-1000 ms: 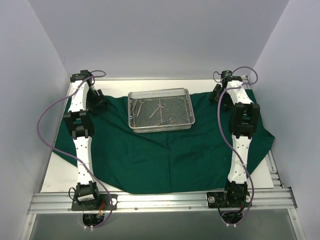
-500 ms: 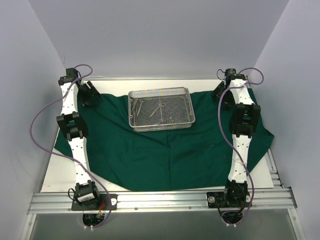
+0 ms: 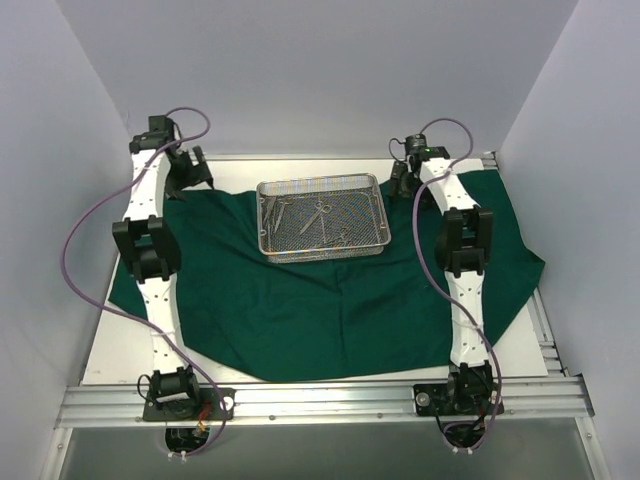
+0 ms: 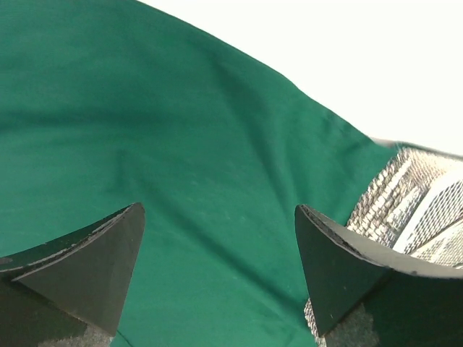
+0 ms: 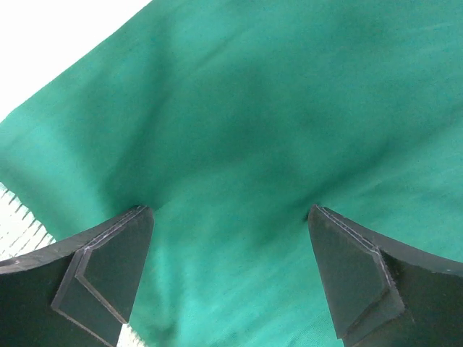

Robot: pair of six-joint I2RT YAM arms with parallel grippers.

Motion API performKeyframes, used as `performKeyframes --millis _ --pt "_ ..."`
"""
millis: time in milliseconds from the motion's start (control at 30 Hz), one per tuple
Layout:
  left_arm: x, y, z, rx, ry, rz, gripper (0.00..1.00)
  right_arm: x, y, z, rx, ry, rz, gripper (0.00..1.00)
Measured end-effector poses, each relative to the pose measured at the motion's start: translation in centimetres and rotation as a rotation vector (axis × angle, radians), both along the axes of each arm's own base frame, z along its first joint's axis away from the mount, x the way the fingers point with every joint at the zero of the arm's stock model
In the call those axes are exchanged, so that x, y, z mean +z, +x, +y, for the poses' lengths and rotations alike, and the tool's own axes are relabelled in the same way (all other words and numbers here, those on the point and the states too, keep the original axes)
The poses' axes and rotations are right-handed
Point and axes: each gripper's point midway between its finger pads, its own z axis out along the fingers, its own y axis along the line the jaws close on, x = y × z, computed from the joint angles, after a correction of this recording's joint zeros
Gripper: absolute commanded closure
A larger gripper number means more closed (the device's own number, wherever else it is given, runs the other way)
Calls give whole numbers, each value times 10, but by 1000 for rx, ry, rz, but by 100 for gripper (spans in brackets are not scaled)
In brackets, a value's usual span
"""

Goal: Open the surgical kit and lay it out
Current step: Smooth out the surgical kit at the center of the board.

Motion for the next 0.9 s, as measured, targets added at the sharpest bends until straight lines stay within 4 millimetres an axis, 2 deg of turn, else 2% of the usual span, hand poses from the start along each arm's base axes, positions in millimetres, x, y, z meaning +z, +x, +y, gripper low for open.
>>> performKeyframes --millis 100,167,267,367,500,633,733,900 --pt "-2 -2 -30 -74 47 10 6 4 -4 21 77 -27 0 7" --pt "-10 -6 -52 -122 63 32 4 6 -2 26 111 -47 -13 7" --pt "-20 -11 -82 -180 85 58 0 8 3 20 136 -66 -26 8" --pt "-34 -17 -101 -213 114 95 7 8 4 11 143 -76 -25 9" --pt "-57 -25 -103 -222 151 160 7 8 7 1 146 -74 -31 10" --pt "-84 -34 -92 -213 202 236 8 3 9 -6 143 -67 -32 11" --pt "-84 -30 -88 -205 228 240 7 -10 12 -6 138 -51 -21 12" --pt "-86 -27 -87 -219 234 243 5 -12 22 -5 116 -37 -49 15"
